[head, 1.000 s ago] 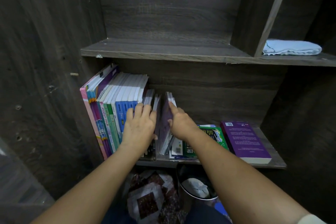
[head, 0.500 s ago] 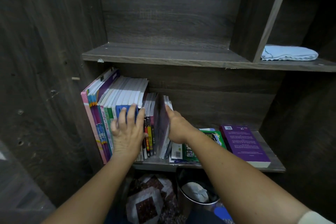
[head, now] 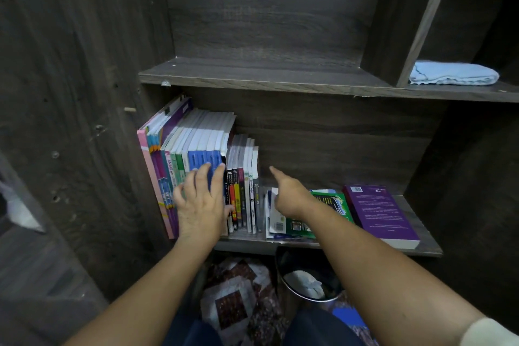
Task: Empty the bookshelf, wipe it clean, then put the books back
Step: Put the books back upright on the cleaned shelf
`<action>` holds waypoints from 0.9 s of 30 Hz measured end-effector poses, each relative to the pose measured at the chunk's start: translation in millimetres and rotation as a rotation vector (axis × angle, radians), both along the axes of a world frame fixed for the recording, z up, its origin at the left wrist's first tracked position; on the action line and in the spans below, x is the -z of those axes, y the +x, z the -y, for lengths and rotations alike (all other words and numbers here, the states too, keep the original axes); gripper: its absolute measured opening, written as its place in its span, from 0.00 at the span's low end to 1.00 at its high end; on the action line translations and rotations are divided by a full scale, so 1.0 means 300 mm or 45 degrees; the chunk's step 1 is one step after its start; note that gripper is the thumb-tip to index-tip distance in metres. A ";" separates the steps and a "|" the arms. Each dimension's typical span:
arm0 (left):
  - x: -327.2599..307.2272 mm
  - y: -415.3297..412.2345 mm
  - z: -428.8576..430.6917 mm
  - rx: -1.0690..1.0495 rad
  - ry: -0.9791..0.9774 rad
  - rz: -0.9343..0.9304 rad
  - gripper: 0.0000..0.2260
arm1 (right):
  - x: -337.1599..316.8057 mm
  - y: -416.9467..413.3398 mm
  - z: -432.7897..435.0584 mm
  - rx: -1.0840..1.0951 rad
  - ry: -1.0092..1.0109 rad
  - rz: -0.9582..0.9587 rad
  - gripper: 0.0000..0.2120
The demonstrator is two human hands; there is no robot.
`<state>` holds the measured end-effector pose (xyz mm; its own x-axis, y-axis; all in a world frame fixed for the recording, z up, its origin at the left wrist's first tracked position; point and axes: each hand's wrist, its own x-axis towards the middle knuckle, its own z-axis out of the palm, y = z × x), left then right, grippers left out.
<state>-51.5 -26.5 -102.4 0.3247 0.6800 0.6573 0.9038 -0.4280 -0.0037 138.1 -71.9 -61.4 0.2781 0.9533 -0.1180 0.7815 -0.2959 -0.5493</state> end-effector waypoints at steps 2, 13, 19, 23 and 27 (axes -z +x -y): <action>0.017 0.034 0.023 0.100 -0.003 -0.012 0.34 | 0.011 0.045 0.029 -0.043 -0.008 0.161 0.31; 0.150 0.303 0.095 0.655 -0.653 -0.300 0.10 | 0.200 0.329 0.215 0.006 -0.403 0.463 0.28; 0.227 0.371 0.089 0.526 -0.807 -0.279 0.18 | 0.300 0.402 0.271 0.088 -0.430 0.475 0.40; 0.225 0.373 0.077 0.490 -0.787 -0.321 0.20 | 0.317 0.416 0.253 0.083 -0.368 0.467 0.34; 0.191 0.388 0.088 0.430 -0.834 -0.374 0.23 | 0.277 0.425 0.262 0.114 0.087 0.456 0.20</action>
<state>65.0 -53.0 -159.6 0.6805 0.7326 0.0131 0.7258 -0.6764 0.1256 265.7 -150.5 -144.5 0.3727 0.9257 0.0646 0.9004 -0.3439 -0.2665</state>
